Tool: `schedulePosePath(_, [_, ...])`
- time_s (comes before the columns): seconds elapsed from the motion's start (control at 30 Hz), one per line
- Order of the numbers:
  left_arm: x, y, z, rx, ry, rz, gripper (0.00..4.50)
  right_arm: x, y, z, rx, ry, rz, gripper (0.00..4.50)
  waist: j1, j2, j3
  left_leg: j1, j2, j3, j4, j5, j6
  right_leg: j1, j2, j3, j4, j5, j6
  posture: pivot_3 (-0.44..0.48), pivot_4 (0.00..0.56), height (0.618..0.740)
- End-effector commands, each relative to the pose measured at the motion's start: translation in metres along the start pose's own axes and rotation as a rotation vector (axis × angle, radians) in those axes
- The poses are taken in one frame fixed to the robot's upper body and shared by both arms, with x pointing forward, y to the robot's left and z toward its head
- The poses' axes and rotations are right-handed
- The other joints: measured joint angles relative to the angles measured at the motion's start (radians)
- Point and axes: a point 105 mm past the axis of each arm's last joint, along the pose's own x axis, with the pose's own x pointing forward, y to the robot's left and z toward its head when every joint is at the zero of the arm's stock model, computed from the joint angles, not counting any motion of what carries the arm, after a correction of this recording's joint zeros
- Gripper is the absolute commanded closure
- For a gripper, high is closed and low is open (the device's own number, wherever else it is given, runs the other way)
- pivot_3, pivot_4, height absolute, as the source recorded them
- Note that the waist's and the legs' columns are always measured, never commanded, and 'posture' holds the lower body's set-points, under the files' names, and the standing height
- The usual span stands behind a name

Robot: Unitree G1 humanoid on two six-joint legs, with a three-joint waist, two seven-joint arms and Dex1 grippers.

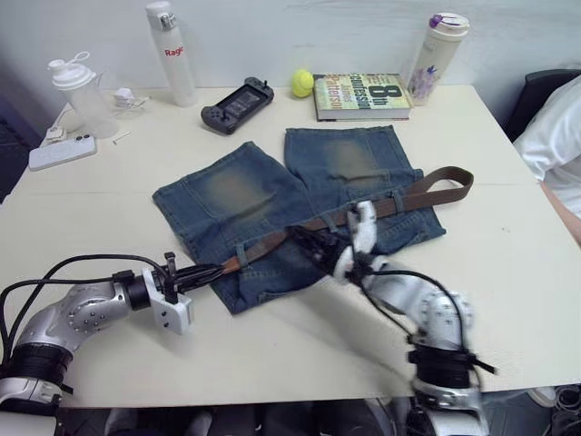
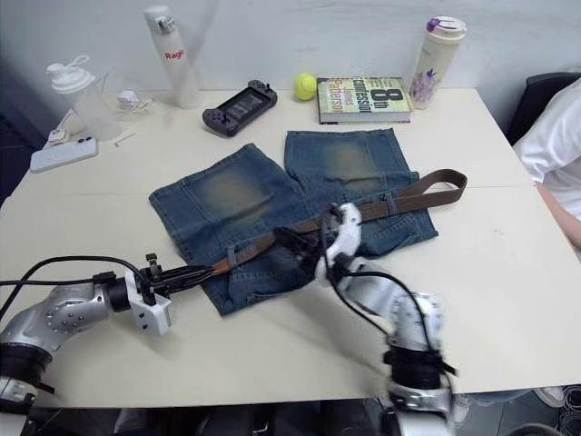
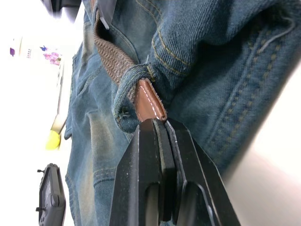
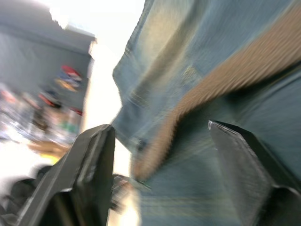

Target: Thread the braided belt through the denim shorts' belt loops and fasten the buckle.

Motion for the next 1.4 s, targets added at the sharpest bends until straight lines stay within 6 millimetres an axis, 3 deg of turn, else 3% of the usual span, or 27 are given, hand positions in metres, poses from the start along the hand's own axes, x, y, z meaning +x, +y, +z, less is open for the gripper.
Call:
schedulePosePath(0.03, [-0.002,-0.003,0.002,-0.003,-0.003,-0.005,4.50,-0.026,0.020,0.020,-0.527,0.009,0.031,1.25,0.000,0.001,0.000,0.000,-0.001,0.001,0.000,0.000,0.001,0.000,-0.001,0.000,-0.001,0.000,0.000,0.000,0.150,0.740])
schedulePosePath(0.17, [0.000,-0.004,0.003,-0.010,-0.007,-0.004,4.50,-0.049,-0.024,0.024,-1.129,0.147,-0.120,1.25,0.004,0.000,0.000,0.002,0.000,0.002,0.000,-0.001,0.001,0.000,-0.001,-0.003,-0.003,0.000,0.000,0.000,0.150,0.740])
schedulePosePath(0.27, [0.001,-0.004,0.003,-0.012,-0.009,-0.001,4.50,-0.061,-0.070,0.020,-1.542,0.334,-0.212,1.25,0.005,0.000,0.000,0.003,0.000,0.005,0.000,0.001,-0.002,-0.001,-0.003,-0.004,-0.003,0.000,0.000,0.000,0.150,0.740])
schedulePosePath(0.33, [0.002,-0.003,0.003,-0.014,-0.009,0.005,4.50,-0.064,-0.091,0.016,-1.725,0.404,-0.215,1.25,0.005,0.000,0.000,0.004,-0.001,0.009,0.002,0.002,-0.003,-0.001,-0.005,-0.007,-0.003,0.000,0.000,0.000,0.150,0.740])
schedulePosePath(0.4, [0.003,-0.003,0.003,-0.014,-0.008,0.008,4.50,-0.060,-0.098,0.016,-1.828,0.406,-0.208,1.25,0.005,0.000,0.000,0.004,-0.001,0.011,0.004,0.001,-0.002,-0.001,-0.007,-0.011,-0.003,0.000,0.000,0.000,0.150,0.740])
schedulePosePath(0.57, [0.004,-0.002,0.003,-0.012,-0.010,0.014,4.50,-0.052,-0.105,0.004,-1.912,0.427,-0.159,1.25,0.008,0.000,0.000,0.005,0.000,0.012,0.007,0.001,-0.002,0.000,-0.009,-0.017,-0.001,0.000,0.000,0.000,0.150,0.740])
schedulePosePath(0.83, [0.001,-0.001,0.003,-0.010,-0.006,0.016,4.50,-0.049,-0.108,-0.002,-1.876,0.435,-0.157,1.25,0.008,-0.002,-0.001,0.006,0.001,0.011,0.009,0.001,-0.002,0.002,-0.009,-0.019,0.000,0.000,0.000,0.000,0.150,0.740])
schedulePosePath(1.07, [-0.001,0.001,0.002,-0.001,-0.004,0.014,4.50,-0.046,-0.106,-0.014,-1.853,0.452,-0.111,4.40,0.008,-0.003,-0.001,0.006,0.001,0.011,0.009,0.001,-0.002,0.002,-0.009,-0.019,0.000,0.000,0.000,0.000,0.150,0.740])
schedulePosePath(1.27, [-0.007,0.000,-0.001,0.005,0.006,0.002,4.50,-0.044,-0.103,-0.018,-1.813,0.448,-0.105,4.47,0.008,-0.003,-0.001,0.006,0.001,0.011,0.010,0.001,-0.002,0.002,-0.009,-0.019,0.000,0.000,0.000,0.000,0.150,0.740])
schedulePosePath(1.4, [-0.035,-0.015,-0.008,0.016,0.044,-0.098,4.50,-0.041,-0.101,-0.019,-1.796,0.439,-0.110,4.47,0.001,-0.003,-0.001,0.006,0.001,0.011,0.010,0.001,-0.002,0.002,-0.009,-0.020,0.001,0.000,0.000,0.000,0.150,0.740])
